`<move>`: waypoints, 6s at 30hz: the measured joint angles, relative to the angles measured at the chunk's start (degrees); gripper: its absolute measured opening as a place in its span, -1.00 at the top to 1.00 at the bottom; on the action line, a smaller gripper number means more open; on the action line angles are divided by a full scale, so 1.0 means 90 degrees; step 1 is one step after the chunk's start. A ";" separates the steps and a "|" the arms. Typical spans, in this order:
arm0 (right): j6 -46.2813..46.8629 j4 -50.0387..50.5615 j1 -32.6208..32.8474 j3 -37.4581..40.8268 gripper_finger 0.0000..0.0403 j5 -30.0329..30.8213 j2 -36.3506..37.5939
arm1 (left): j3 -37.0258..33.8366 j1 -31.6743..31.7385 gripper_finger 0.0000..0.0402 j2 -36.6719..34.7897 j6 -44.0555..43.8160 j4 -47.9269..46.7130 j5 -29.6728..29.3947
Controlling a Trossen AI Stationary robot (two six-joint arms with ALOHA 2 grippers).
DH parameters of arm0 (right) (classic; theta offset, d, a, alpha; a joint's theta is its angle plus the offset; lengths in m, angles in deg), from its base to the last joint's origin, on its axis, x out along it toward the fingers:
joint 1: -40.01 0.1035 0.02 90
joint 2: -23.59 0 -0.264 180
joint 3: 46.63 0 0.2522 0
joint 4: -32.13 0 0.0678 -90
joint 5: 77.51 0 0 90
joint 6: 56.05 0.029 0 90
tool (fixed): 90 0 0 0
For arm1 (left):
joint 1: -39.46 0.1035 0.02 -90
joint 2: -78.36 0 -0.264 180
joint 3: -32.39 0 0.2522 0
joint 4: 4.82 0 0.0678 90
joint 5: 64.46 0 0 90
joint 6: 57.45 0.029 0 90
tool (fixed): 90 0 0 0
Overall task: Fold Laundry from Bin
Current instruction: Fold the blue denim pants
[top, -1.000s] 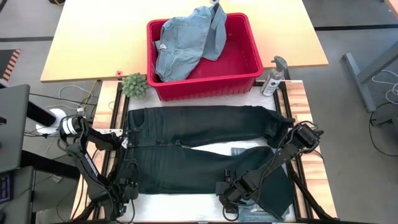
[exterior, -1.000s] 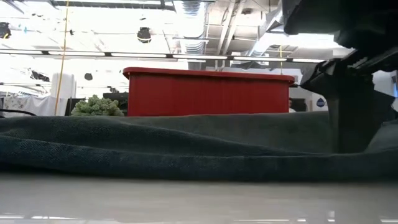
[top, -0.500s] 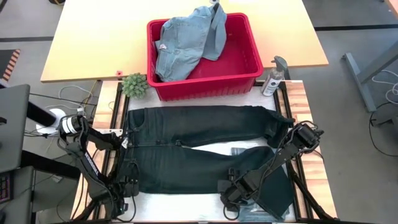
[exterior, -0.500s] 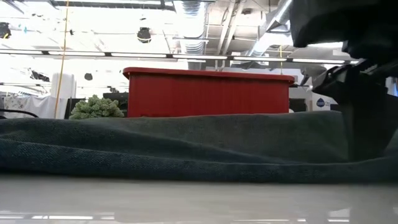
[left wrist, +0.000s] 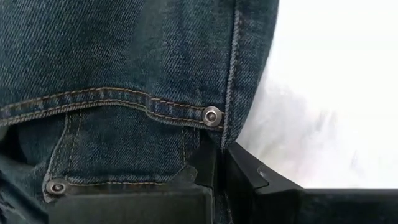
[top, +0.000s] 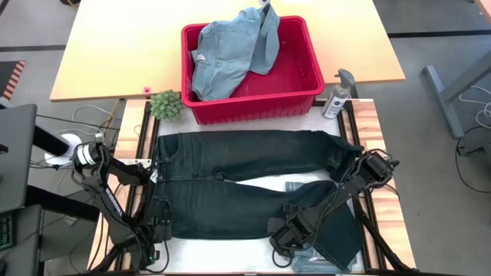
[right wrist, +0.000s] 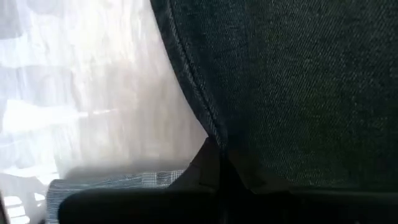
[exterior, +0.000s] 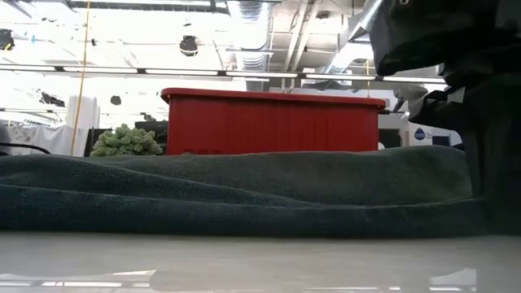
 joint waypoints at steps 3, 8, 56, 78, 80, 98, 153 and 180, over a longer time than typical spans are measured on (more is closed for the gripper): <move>-0.0003 0.0195 0.0005 -0.0308 0.87 0.0005 -0.0002 | 0.0220 0.0070 1.00 -0.0140 -0.0233 -0.0273 -0.0034; 0.0000 0.0830 0.0007 -0.0857 0.87 0.0046 -0.0001 | 0.0538 0.0215 1.00 -0.0297 -0.0508 -0.0578 -0.0038; -0.0361 0.5784 -0.2153 -0.4501 0.87 0.2227 0.0753 | 0.2451 0.2602 1.00 -0.2389 -0.1846 -0.4678 -0.3469; -0.2301 0.5626 -0.4944 -0.4334 0.87 0.1521 0.0744 | 0.2288 0.5536 1.00 -0.2495 -0.0633 -0.4670 -0.3121; -0.2481 0.5474 -0.5098 -0.4107 0.87 0.1407 0.0741 | 0.2021 0.5702 1.00 -0.2495 -0.0589 -0.4669 -0.2966; -0.3344 0.4520 -0.6147 -0.2764 0.87 0.0661 0.0738 | 0.0759 0.6994 1.00 -0.2490 0.0331 -0.4647 -0.2892; -0.3126 0.4693 -0.6603 -0.2888 0.87 0.0673 0.1026 | -0.1376 0.7808 0.64 -0.3799 0.3629 0.1292 -0.1381; -0.3965 0.5314 -0.6804 -0.3240 -0.02 -0.0917 0.2041 | -0.2842 0.8121 0.67 -0.2491 0.3647 0.2575 -0.0720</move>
